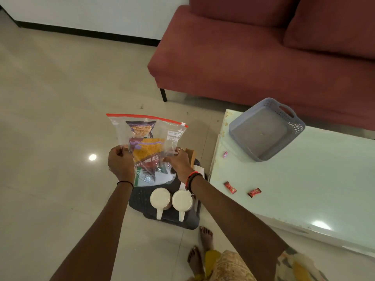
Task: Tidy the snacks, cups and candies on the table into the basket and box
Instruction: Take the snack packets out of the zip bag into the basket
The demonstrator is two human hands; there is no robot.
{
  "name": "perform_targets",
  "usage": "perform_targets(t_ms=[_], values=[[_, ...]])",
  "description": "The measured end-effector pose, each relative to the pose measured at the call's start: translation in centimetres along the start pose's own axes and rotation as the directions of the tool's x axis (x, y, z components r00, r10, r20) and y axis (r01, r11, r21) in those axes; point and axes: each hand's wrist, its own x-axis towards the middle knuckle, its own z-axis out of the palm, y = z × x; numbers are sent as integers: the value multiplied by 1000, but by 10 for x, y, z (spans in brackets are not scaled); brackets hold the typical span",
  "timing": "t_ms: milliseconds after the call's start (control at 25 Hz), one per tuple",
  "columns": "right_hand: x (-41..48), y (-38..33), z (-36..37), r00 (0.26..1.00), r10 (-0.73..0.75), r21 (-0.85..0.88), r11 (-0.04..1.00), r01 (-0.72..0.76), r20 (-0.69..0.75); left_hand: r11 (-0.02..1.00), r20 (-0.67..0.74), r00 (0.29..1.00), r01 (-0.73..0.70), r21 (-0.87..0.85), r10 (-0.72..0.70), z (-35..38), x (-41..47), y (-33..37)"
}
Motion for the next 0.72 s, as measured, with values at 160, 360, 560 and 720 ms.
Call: perform_targets(t_ms=[160,360,560,720], values=[[-41,-12,-52,992,-129,176,976,129,-15,997,97,994,-45,-60,51,5,-44,43],[-70,-18,-128,955,-271,198,936,291,-123,986,264,953,-123,-116,150,30,-107,87],[-97,-15,-218,935,-195,290,915,282,-296,977,486,849,-160,-141,209,61,-179,117],[-114,-11,-294,905,-156,489,798,352,-396,962,595,757,-210,-173,272,89,-236,141]])
